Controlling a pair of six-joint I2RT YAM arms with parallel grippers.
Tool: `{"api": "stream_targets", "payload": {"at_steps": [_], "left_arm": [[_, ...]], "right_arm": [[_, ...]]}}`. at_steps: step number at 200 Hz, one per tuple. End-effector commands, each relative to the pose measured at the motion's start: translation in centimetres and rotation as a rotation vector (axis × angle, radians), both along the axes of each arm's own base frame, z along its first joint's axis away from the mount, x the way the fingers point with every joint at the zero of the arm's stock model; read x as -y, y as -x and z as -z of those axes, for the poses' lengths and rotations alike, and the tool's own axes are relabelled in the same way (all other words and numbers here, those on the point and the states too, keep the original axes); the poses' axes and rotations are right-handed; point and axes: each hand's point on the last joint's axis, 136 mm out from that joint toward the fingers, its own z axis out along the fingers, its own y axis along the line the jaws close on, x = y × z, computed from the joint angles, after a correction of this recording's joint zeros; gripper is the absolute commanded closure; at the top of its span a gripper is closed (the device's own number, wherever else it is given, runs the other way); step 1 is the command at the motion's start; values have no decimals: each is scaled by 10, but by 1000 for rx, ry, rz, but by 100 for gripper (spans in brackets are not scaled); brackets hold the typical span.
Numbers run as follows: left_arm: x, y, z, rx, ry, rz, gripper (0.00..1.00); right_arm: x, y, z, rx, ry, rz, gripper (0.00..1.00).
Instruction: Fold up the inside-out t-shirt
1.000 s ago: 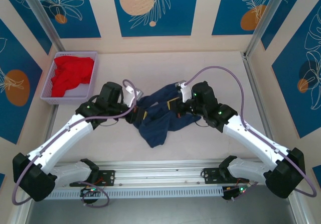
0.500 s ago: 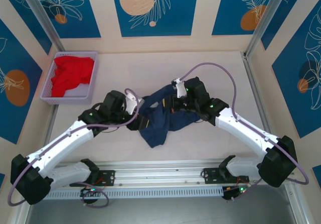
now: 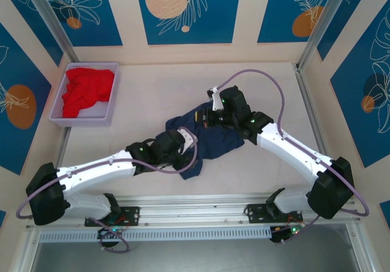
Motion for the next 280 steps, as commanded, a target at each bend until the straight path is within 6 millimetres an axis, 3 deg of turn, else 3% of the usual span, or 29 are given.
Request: {"api": "stream_targets", "payload": {"at_steps": [1, 25, 63, 134, 162, 201, 223, 241, 260, 280], "left_arm": [[-4, -15, -7, 49, 42, -91, 38], [-6, -9, -4, -81, 157, -79, 39], [17, 7, -15, -350, 456, 0, 38], [20, -28, -23, -417, 599, -56, 40], [21, -36, -24, -410, 608, -69, 54], [20, -38, -29, -400, 617, -74, 84], [19, -27, -33, -437, 610, -45, 99], [18, -4, -31, -524, 576, 1, 100], [18, 28, -18, -653, 511, 44, 100], [23, 55, 10, -784, 452, 58, 100]], "right_arm": [[5, -4, -9, -8, -13, 20, 100], [14, -3, -8, -16, -2, 22, 100], [22, -3, -7, -5, 8, 28, 100], [23, -1, -4, -2, 7, 23, 100], [26, 0, -4, 1, 12, 30, 100], [35, 2, -2, 9, 45, 45, 100], [48, 9, 2, 1, 102, 52, 100], [64, 22, 10, -21, 188, 55, 100], [89, 42, 32, -82, 298, 88, 100], [115, 63, 69, -166, 385, 153, 100]]}}
